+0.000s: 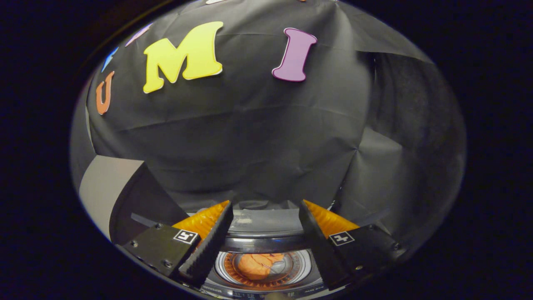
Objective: Put the clothes into the washing machine and then close the washing machine lid.
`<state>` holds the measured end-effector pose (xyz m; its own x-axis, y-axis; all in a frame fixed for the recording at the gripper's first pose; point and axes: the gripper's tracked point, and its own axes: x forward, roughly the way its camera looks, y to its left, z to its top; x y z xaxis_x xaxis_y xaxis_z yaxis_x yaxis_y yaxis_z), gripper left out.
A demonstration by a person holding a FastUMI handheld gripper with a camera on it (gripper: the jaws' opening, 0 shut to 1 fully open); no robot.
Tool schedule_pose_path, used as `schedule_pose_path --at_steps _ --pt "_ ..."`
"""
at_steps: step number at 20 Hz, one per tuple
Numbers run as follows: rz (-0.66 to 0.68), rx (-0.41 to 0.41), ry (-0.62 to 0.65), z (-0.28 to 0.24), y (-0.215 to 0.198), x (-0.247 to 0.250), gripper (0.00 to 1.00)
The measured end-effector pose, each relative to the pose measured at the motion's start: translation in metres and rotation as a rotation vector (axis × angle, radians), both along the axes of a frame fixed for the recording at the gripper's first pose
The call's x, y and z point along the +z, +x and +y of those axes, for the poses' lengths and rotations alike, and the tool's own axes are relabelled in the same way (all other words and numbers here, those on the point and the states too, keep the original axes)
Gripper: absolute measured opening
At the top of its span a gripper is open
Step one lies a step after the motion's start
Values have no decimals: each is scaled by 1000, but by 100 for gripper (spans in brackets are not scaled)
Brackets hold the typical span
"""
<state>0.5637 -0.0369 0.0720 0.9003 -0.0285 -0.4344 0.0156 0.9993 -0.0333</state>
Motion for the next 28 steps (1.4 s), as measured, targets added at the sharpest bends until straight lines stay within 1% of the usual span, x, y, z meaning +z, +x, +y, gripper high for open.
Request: schedule_pose_path --at_steps 5,7,12,15,20,23,26,28 --pt "3 -11 -1 -4 -31 -20 99" --pt "25 -20 4 -6 -44 -32 99" --pt "95 -25 14 -6 -82 -80 99" --pt "127 -24 8 -7 -96 -98 99" --pt "101 -28 -4 -11 -107 -90 99" --pt "66 -38 0 -11 -127 -76 99" --pt "0 -50 -14 -7 -162 -56 99" --pt "-57 -57 -23 -3 -196 -42 99"
